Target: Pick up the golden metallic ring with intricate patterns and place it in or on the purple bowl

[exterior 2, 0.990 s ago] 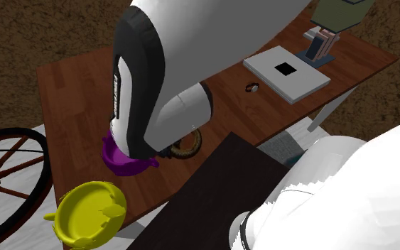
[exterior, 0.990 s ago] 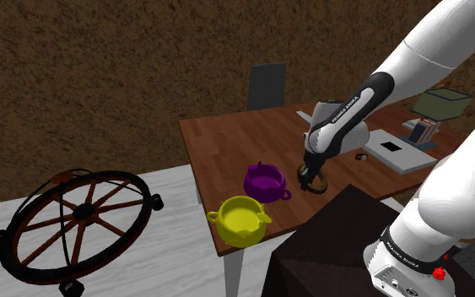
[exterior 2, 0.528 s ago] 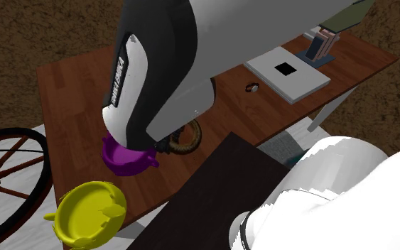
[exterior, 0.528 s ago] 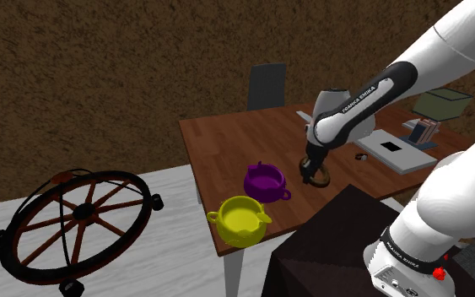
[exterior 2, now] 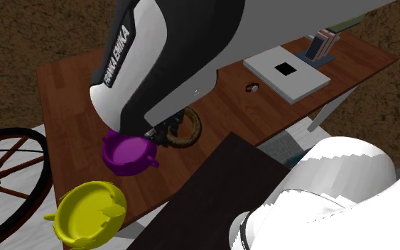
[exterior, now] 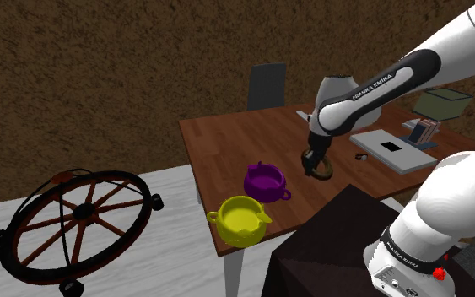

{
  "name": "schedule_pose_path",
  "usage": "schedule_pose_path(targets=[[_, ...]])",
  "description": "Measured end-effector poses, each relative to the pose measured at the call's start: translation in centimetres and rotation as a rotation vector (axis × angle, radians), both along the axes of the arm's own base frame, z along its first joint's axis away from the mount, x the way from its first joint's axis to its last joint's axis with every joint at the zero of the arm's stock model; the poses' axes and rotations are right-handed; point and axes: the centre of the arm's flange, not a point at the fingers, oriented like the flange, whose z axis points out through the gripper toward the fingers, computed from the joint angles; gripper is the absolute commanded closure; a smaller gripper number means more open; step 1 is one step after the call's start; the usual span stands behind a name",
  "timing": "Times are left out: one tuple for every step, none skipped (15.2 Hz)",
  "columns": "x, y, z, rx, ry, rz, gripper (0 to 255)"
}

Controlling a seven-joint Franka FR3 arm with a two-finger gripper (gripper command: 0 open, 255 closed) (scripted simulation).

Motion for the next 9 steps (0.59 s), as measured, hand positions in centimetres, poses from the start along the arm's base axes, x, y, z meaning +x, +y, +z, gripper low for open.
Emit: schedule_pose_path(targets=[[0.3, 0.4, 0.3, 0.0, 0.0, 0.0, 255], [1.2, 1.1, 0.3, 0.0, 0.0, 0.0, 255], [2.2, 1.8, 0.5, 0.0, 0.0, 0.0, 255], [3.0, 2.7, 0.6, -0.001, 0.0, 0.001, 255], [3.9, 3.8, 0.5, -0.001, 0.0, 0.001, 255], [4.7, 4.6, 0.4, -0.001, 0.0, 0.001, 255], [5.8, 5.5, 0.3, -0.001, 0.0, 0.0, 255], [6.6, 6.4, 0.2, -0.001, 0.0, 0.001, 255], [7.4, 7.4, 0.5, -0.001, 0.0, 0.001, 255]])
